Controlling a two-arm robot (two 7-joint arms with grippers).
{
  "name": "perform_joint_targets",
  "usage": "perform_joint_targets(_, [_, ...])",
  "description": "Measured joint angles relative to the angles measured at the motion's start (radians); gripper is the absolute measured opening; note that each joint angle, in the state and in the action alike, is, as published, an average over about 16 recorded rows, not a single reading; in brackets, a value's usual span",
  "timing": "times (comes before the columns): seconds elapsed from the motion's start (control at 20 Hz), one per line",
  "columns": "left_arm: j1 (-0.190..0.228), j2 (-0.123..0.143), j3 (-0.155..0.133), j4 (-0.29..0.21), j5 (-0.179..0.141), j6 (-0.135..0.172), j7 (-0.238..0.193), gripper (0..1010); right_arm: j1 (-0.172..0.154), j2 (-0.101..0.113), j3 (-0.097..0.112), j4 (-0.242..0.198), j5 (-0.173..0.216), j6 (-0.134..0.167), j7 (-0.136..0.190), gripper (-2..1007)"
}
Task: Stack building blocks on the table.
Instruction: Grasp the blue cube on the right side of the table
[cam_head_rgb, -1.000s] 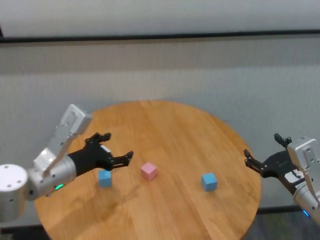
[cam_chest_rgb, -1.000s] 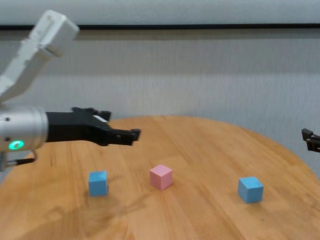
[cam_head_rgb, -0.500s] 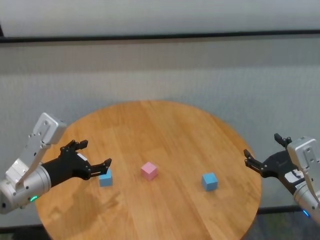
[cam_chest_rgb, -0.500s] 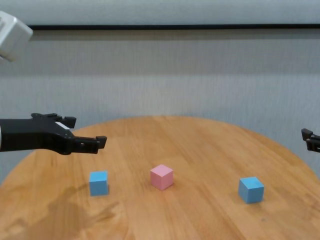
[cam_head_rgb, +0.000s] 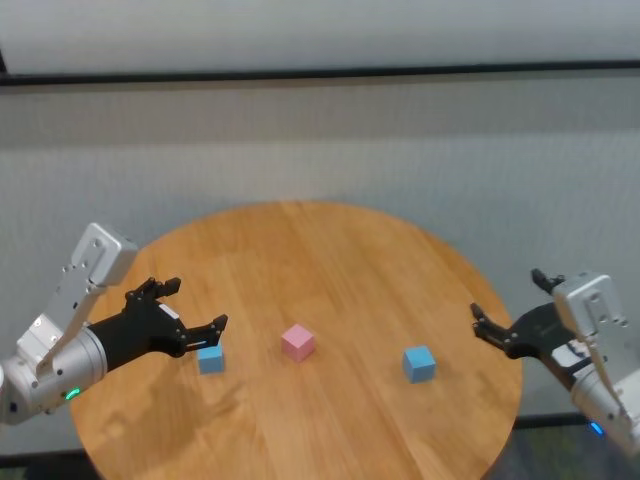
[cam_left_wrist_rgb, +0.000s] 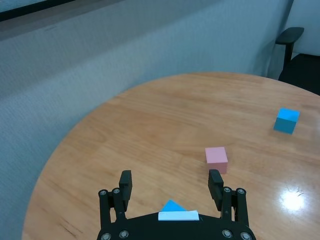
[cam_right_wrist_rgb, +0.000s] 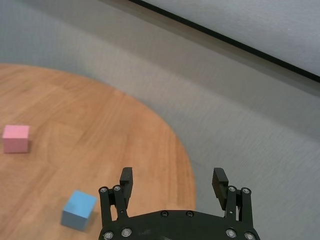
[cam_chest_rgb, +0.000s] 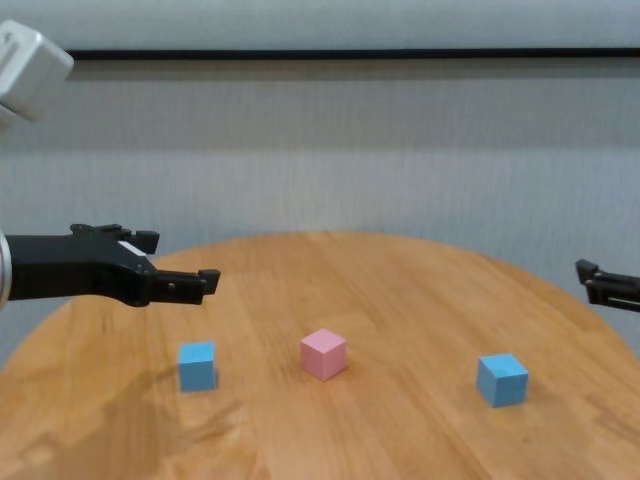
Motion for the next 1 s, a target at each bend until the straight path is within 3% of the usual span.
perform_joint_targets(0.35, [-0.006, -0.005, 0.003, 0.007, 0.002, -0.003, -0.002, 1002, -0.021, -0.038, 0.012, -0.071, 0.011, 0.125, -0.014, 1001])
perform_joint_targets(0.6, [-0.008, -0.007, 0.004, 0.01, 0.003, -0.004, -0.002, 1002, -0.043, -0.082, 0.037, -0.111, 0.052, 0.212, -0.023, 1001])
perform_joint_targets(1.0, [-0.01, -0.008, 0.005, 0.012, 0.003, -0.005, -0.003, 1002, -0.079, -0.146, 0.075, -0.152, 0.12, 0.304, -0.027, 1001])
